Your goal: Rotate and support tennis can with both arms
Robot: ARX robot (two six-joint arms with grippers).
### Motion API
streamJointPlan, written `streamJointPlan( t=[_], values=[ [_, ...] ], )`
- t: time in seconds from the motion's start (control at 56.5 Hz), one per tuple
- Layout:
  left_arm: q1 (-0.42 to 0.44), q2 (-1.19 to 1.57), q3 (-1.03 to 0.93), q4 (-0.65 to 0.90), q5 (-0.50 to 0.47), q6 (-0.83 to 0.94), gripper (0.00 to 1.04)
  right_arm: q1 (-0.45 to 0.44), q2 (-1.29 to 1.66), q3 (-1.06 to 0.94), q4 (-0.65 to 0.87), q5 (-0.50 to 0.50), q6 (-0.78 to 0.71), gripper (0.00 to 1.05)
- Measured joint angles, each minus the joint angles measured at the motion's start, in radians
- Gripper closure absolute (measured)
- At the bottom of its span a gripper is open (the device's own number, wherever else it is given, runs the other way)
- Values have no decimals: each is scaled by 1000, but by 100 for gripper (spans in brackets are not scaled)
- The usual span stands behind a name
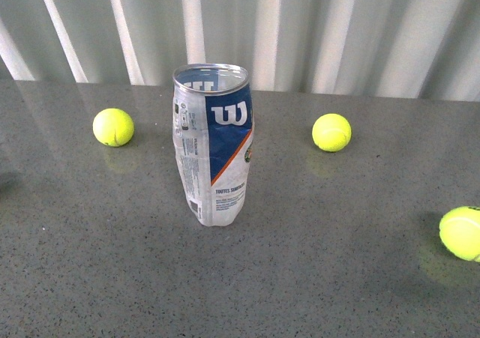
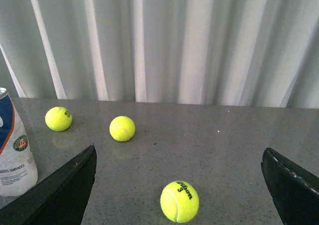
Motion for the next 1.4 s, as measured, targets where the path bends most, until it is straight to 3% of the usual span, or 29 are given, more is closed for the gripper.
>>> streamJointPlan(
  t=[0.142, 0.212, 0.283, 0.637, 1.398],
  values=[
    [-26, -47, -100, 28, -22, -39, 77, 0, 0, 0, 0, 2, 0, 7],
    [-83, -82, -142, 38, -103, -46, 90, 0, 0, 0, 0, 2, 0, 7],
    [-110, -113, -175, 45, -116, -55, 101, 0, 0, 0, 0, 2, 0, 7],
    [-121, -258, -309, 40, -118, -60, 101, 0, 0, 0, 0, 2, 0, 7],
    [-121, -469, -393, -59, -119, -62, 101, 0, 0, 0, 0, 2, 0, 7]
  ],
)
